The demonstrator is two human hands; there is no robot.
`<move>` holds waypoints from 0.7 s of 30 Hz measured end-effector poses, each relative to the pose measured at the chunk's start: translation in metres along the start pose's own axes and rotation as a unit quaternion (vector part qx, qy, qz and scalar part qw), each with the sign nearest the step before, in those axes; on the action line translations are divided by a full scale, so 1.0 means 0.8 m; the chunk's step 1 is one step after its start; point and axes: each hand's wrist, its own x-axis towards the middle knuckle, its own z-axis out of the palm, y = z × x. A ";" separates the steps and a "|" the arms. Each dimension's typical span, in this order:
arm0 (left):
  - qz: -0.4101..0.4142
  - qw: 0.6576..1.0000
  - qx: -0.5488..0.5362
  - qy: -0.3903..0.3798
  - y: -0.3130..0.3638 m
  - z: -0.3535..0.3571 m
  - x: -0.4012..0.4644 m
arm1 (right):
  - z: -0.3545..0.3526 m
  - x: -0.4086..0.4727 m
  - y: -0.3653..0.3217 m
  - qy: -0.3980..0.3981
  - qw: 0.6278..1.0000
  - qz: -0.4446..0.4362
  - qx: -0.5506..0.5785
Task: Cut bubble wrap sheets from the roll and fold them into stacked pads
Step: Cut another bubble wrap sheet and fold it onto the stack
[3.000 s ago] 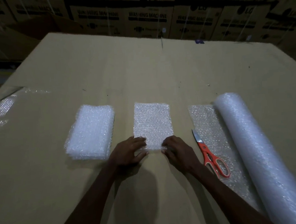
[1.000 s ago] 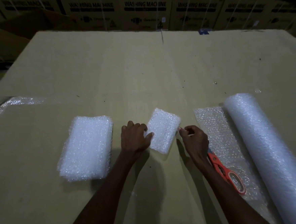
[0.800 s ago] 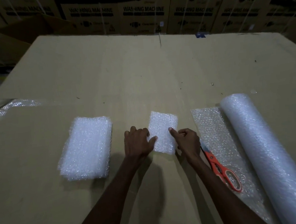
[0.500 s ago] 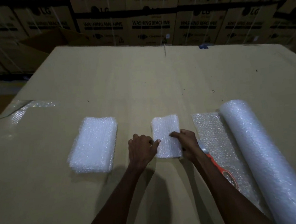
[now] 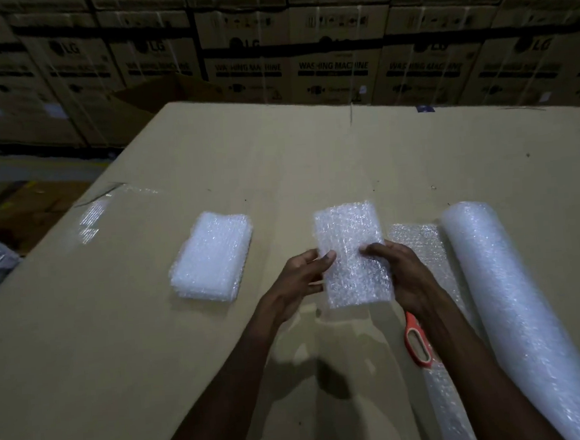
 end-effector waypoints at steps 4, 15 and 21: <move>0.039 0.997 -0.020 0.066 -0.001 -0.002 -0.012 | 0.006 -0.011 0.010 0.024 0.999 -0.014 -0.029; 0.086 0.977 0.091 0.173 0.025 -0.114 -0.022 | 0.089 0.009 0.035 0.073 0.981 -0.076 -0.165; 0.086 0.968 0.101 0.215 0.057 -0.220 -0.016 | 0.187 0.057 0.048 0.106 0.979 -0.087 -0.149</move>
